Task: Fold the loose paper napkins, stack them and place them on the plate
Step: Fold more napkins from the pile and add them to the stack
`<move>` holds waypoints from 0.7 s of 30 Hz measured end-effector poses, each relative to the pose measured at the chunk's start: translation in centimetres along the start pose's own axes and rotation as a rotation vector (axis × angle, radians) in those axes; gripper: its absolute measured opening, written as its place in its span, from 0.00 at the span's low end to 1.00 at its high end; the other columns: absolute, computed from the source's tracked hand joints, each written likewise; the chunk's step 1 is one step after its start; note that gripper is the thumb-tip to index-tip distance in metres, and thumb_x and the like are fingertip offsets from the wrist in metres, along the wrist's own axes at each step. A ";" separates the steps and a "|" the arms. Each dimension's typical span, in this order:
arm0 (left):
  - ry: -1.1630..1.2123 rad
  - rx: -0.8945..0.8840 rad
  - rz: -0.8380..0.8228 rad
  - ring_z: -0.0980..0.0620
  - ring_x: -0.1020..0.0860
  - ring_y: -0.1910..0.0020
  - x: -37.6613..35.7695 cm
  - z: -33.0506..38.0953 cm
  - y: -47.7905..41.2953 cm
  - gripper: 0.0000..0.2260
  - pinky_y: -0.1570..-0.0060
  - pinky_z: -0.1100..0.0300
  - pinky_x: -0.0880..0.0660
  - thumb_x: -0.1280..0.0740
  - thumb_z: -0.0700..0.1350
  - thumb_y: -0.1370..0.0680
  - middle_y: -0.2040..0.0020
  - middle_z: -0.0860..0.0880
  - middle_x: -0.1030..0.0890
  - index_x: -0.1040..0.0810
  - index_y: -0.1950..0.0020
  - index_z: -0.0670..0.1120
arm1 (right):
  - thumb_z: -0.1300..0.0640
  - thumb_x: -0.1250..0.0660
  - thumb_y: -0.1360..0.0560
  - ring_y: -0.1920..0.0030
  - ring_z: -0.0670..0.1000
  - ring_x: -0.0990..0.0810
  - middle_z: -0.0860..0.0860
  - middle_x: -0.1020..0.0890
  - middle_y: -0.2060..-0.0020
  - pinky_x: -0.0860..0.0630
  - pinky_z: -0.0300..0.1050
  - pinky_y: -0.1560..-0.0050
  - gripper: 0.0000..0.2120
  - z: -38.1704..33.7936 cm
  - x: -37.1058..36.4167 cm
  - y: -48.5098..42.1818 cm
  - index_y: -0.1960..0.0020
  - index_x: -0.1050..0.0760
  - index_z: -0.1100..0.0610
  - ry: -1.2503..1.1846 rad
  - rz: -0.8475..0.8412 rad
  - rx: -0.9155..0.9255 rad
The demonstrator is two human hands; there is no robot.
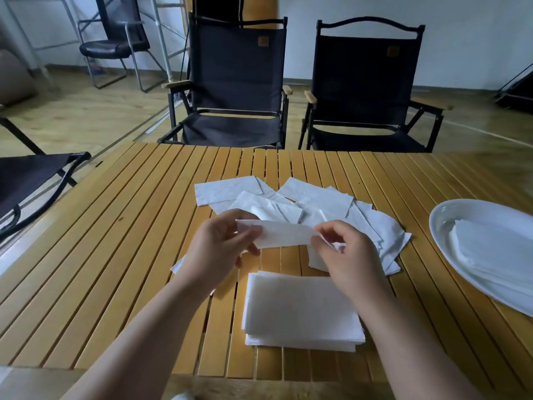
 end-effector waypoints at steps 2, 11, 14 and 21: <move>0.100 0.032 0.030 0.53 0.21 0.68 0.1 0.2 0.1 0.04 0.71 0.62 0.29 0.31 0.43 0.21 0.60 0.48 0.17 0.18 0.48 0.46 | 0.50 0.30 0.22 0.59 0.37 0.24 0.36 0.24 0.58 0.30 0.29 0.64 0.05 0.4 0.3 -0.2 0.49 0.26 0.45 -0.037 -0.050 -0.103; 0.014 0.151 -0.001 0.61 0.19 0.63 -0.3 -0.2 0.0 0.05 0.66 0.70 0.26 0.28 0.48 0.24 0.60 0.57 0.15 0.18 0.50 0.50 | 0.50 0.32 0.21 0.56 0.47 0.20 0.47 0.17 0.59 0.24 0.47 0.55 0.03 0.9 1.0 -0.9 0.52 0.20 0.47 -0.237 -0.063 -0.231; 0.025 0.137 0.041 0.64 0.21 0.68 -0.4 0.0 -0.1 0.02 0.69 0.74 0.28 0.29 0.44 0.23 0.65 0.58 0.16 0.18 0.52 0.47 | 0.50 0.31 0.22 0.60 0.49 0.20 0.47 0.16 0.62 0.23 0.48 0.54 0.04 0.9 1.1 -0.8 0.54 0.20 0.48 -0.267 -0.018 -0.223; 0.204 0.219 0.126 0.40 0.19 0.47 0.3 0.0 -0.4 0.07 0.41 0.39 0.23 0.29 0.48 0.22 0.53 0.45 0.15 0.16 0.52 0.45 | 0.37 0.30 0.28 0.48 0.51 0.15 0.45 0.14 0.51 0.20 0.63 0.43 0.21 0.7 1.0 -0.6 0.39 0.22 0.46 -0.395 -0.062 -0.211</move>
Point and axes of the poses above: each hand's wrist, its own y-axis away from the middle knuckle, its own x-axis out of the back of the hand, z = x × y, the point moved 1 cm from there along -y, towards the middle knuckle
